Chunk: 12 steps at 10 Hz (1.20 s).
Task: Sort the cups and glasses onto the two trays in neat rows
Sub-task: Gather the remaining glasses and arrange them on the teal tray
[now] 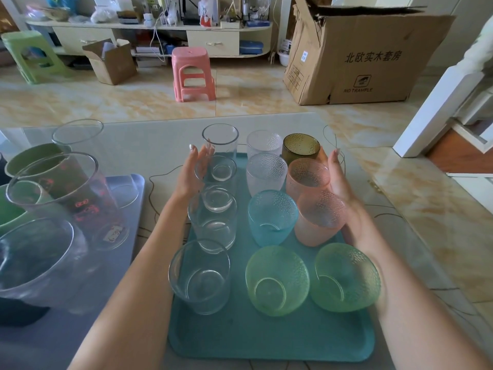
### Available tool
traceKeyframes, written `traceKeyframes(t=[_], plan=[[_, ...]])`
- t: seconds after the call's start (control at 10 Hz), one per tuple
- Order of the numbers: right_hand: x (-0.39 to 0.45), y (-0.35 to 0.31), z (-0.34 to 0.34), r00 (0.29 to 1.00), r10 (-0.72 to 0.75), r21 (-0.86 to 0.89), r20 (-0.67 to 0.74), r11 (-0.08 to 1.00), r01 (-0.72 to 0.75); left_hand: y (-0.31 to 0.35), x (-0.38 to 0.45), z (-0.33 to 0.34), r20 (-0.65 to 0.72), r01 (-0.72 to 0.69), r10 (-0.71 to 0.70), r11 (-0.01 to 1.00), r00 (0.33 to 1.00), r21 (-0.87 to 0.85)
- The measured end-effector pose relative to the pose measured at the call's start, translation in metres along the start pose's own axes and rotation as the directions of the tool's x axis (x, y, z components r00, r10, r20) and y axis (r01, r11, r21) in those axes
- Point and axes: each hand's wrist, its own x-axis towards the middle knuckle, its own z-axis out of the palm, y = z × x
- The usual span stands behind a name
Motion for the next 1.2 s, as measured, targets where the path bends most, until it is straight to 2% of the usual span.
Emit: traceKeyframes(t=[0.2,0.5,0.7,0.9,1.0,1.1,1.2], plan=[[0.001,-0.018,-0.006,0.995,-0.086,0.007,-0.048,0.996,0.086,0.0,0.0,-0.001,0.003,0.002,-0.002,1.0,1.0,-0.016],[0.018,-0.005,-0.005,0.998,-0.056,0.049,-0.026,0.997,0.058,-0.001,0.002,-0.002,-0.015,0.032,-0.032,0.999,0.999,-0.016],[0.018,-0.007,-0.001,0.998,-0.039,0.069,-0.044,0.997,0.042,-0.001,0.002,0.0,-0.021,0.002,-0.002,1.0,1.0,-0.011],[0.017,-0.007,0.002,0.999,-0.018,0.177,-0.052,0.984,0.027,0.002,-0.001,0.007,-0.006,-0.003,0.003,0.999,1.0,-0.033],[0.01,-0.011,0.006,0.999,0.012,0.173,-0.037,0.985,-0.005,0.004,0.003,0.009,0.008,0.013,-0.012,0.999,1.0,-0.051],[0.002,-0.009,0.008,0.999,-0.042,0.097,-0.024,0.994,0.045,0.003,0.007,0.011,0.008,0.053,-0.052,0.996,0.999,-0.069],[0.002,-0.003,0.005,1.0,-0.021,0.157,-0.017,0.987,0.024,0.002,0.006,0.01,-0.027,0.009,-0.011,0.997,1.0,-0.081]])
